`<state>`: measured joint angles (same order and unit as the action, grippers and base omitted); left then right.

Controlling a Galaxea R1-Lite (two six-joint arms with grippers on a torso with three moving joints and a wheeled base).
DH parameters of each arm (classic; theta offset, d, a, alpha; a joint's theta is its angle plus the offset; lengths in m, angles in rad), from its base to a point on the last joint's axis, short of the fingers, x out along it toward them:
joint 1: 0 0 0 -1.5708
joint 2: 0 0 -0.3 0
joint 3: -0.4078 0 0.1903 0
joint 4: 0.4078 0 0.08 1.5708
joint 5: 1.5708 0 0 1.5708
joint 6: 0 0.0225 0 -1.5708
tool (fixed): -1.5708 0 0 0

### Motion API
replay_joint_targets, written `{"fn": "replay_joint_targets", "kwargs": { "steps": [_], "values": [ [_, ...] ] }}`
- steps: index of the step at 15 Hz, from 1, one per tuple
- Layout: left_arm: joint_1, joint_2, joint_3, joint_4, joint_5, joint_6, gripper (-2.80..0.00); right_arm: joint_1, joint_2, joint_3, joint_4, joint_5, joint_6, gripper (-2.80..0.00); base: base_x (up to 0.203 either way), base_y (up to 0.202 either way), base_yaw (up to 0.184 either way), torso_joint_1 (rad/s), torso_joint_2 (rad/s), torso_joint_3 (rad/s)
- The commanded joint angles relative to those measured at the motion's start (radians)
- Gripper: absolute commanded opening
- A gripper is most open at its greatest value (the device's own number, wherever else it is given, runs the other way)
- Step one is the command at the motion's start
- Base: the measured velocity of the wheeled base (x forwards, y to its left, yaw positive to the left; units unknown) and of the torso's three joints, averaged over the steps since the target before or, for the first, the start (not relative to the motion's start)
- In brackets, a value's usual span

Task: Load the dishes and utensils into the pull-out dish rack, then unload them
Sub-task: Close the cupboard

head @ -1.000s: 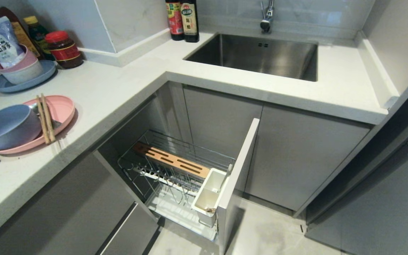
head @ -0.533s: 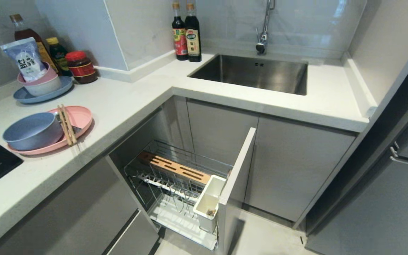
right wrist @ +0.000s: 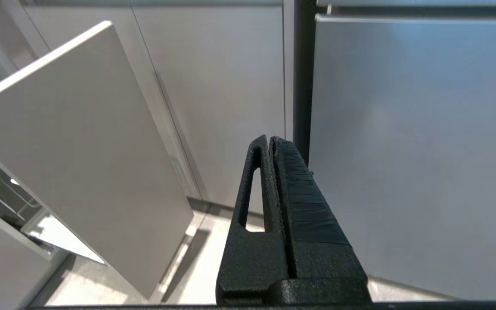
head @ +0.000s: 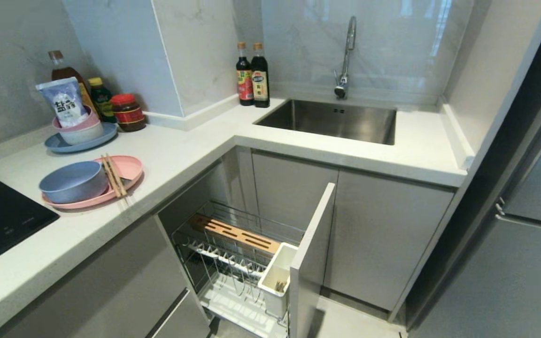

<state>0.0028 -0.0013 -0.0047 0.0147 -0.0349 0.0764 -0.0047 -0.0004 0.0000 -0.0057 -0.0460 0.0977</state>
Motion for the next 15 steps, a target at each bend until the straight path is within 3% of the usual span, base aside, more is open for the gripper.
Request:
{"fn": "replay_joint_targets", "kwargs": {
  "steps": [1, 8, 15],
  "values": [
    [0.000, 0.001, 0.000, 0.001, 0.000, 0.000, -2.80, 0.000, -0.004, 0.000, 0.000, 0.000, 0.001, -2.80, 0.000, 0.000, 0.000, 0.006, 0.01, 0.203],
    [0.000, 0.001, 0.002, -0.002, 0.001, -0.002, -2.80, 0.000, -0.004, 0.000, 0.000, 0.000, 0.001, -2.80, 0.000, 0.000, 0.000, 0.002, 0.00, 0.196],
    [0.000, 0.001, 0.002, -0.002, 0.013, -0.010, -2.80, 0.000, -0.004, 0.000, 0.000, 0.000, 0.001, -2.80, 0.000, 0.000, 0.000, 0.001, 0.00, 0.025]
  ]
}}
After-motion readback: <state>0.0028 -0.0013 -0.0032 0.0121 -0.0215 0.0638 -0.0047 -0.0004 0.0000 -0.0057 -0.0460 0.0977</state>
